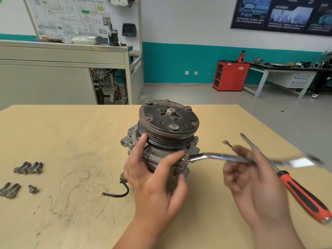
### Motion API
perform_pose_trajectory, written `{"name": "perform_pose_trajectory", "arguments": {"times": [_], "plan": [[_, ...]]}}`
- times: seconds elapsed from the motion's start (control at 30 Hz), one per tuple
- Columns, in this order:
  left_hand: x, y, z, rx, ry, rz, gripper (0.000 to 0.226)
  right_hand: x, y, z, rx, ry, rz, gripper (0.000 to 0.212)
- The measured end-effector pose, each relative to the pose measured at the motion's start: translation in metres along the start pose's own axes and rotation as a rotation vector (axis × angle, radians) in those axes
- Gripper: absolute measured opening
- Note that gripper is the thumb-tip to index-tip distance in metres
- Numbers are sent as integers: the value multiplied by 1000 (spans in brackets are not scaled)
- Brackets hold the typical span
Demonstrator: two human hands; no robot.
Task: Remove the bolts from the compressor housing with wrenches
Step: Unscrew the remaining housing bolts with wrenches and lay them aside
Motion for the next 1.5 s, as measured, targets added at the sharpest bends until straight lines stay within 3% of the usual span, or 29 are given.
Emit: {"name": "perform_pose_trajectory", "arguments": {"times": [0.17,0.27,0.37,0.57,0.73,0.83,0.97,1.13,1.27,1.33,1.4,1.47,1.5], "plan": [[1,3,-1,-4,3,26,33,26,-9,-61,-60,-41,50,20],[-1,4,-2,-19,22,1,39,26,-17,-68,23,-143,-295,20],[-3,5,-1,-26,27,13,39,16,5,-37,153,2,-548,25],[-3,3,-1,-17,10,18,42,-11,17,43,309,582,143,17],[-3,2,0,-21,-7,13,43,-18,-10,56,191,741,390,23],[-3,1,0,-25,-17,-2,45,-16,-15,56,168,703,476,25],[-3,1,0,-26,-4,17,42,-16,-6,50,148,626,443,10],[-1,3,-2,-21,39,69,37,9,15,-23,139,172,101,13],[-2,5,-2,-19,65,100,34,17,-5,-80,125,134,380,21],[-3,5,-2,-14,78,87,32,23,-13,-83,67,106,200,32],[-3,4,-3,1,88,65,29,21,-6,-77,69,84,-224,41],[-2,4,-6,30,93,49,26,19,17,-68,176,83,-481,44],[-1,4,-7,43,104,35,26,19,31,-62,240,90,-487,44]]}}
Point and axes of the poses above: each hand's wrist, its own z-axis away from the middle knuckle, its own y-axis out of the back of the hand, x = y × z, the point moved 7 cm from there along -z, towards the middle knuckle, and after that the axes turned 5 degrees about y, right-handed, at the moved point
